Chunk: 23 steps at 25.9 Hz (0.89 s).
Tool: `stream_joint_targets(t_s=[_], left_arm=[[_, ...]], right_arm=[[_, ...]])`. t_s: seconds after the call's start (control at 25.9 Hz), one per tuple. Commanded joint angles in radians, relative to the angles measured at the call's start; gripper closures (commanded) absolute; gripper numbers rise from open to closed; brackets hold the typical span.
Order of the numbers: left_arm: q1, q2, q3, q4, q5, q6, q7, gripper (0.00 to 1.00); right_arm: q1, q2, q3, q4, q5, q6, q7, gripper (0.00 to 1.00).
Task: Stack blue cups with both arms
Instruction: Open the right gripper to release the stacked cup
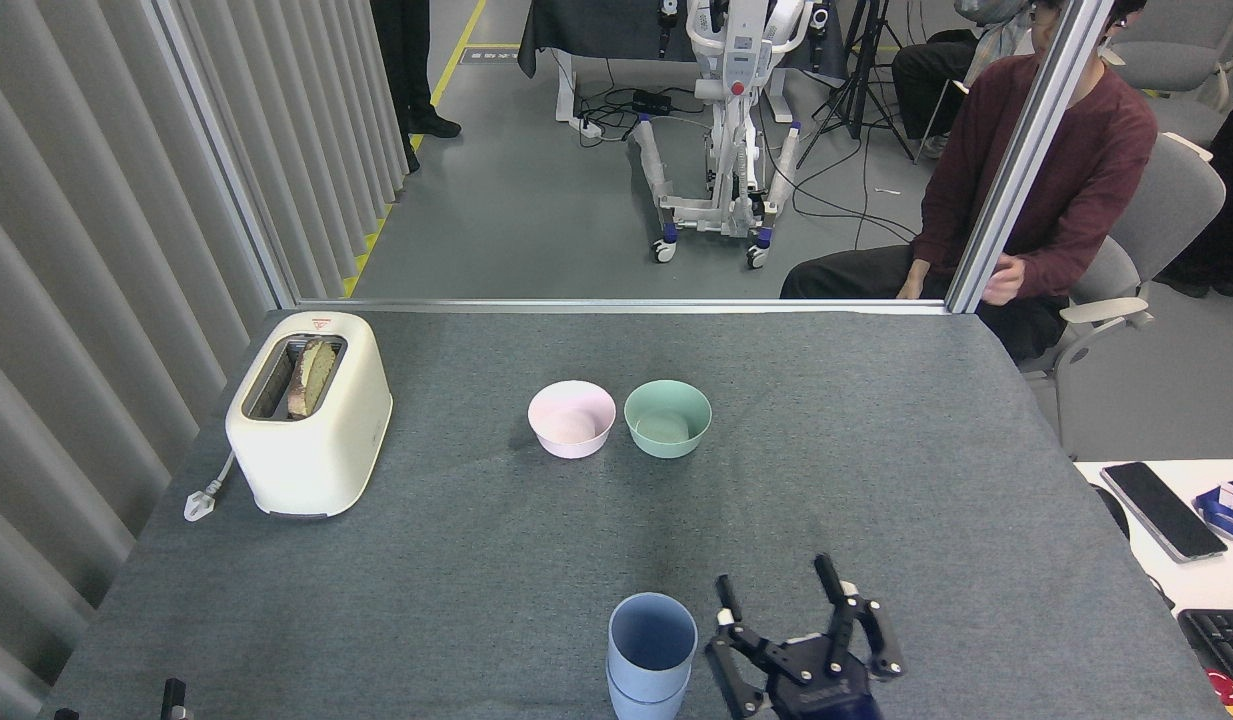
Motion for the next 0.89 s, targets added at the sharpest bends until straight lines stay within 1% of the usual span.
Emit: stream_joint_targets(t_s=[0.0, 0.08, 0.19, 0.31, 0.42, 0.5, 0.58, 0.66, 0.85], left_arm=[[0.018, 0.0, -0.01, -0.044, -0.002, -0.01, -0.008, 0.0], [0.027, 0.0, -0.011, -0.069, -0.004, -0.022, -0.008, 0.0], [0.032, -0.003, -0.036, -0.079, -0.01, -0.052, -0.008, 0.0], [0.081, -0.003, -0.097, -0.108, -0.015, -0.082, -0.008, 0.0], [0.134, -0.006, -0.166, -0.154, -0.018, -0.085, -0.007, 0.0], [0.137, -0.012, -0.197, -0.156, -0.035, -0.082, -0.007, 0.0], [0.14, -0.019, -0.208, -0.156, -0.065, -0.079, -0.007, 0.0], [0.15, -0.028, -0.208, -0.157, -0.076, -0.079, -0.007, 0.0], [0.15, -0.028, -0.206, -0.157, -0.078, -0.077, -0.007, 0.0]], right_arm=[[0.125, -0.049, -0.152, 0.0, -0.058, -0.052, -0.015, 0.0], [0.171, -0.075, -0.214, 0.002, -0.065, -0.085, -0.043, 0.0], [0.226, -0.101, -0.281, 0.017, -0.068, -0.09, -0.13, 0.0], [0.257, -0.113, -0.287, 0.022, -0.077, -0.084, -0.165, 0.0], [0.278, -0.116, -0.293, 0.028, -0.127, -0.082, -0.173, 0.0], [0.292, -0.121, -0.312, 0.043, -0.163, -0.087, -0.192, 0.0], [0.303, -0.123, -0.323, 0.054, -0.184, -0.09, -0.221, 0.0], [0.307, -0.123, -0.326, 0.065, -0.184, -0.087, -0.228, 0.0], [0.313, -0.124, -0.324, 0.078, -0.181, -0.047, -0.228, 0.0]])
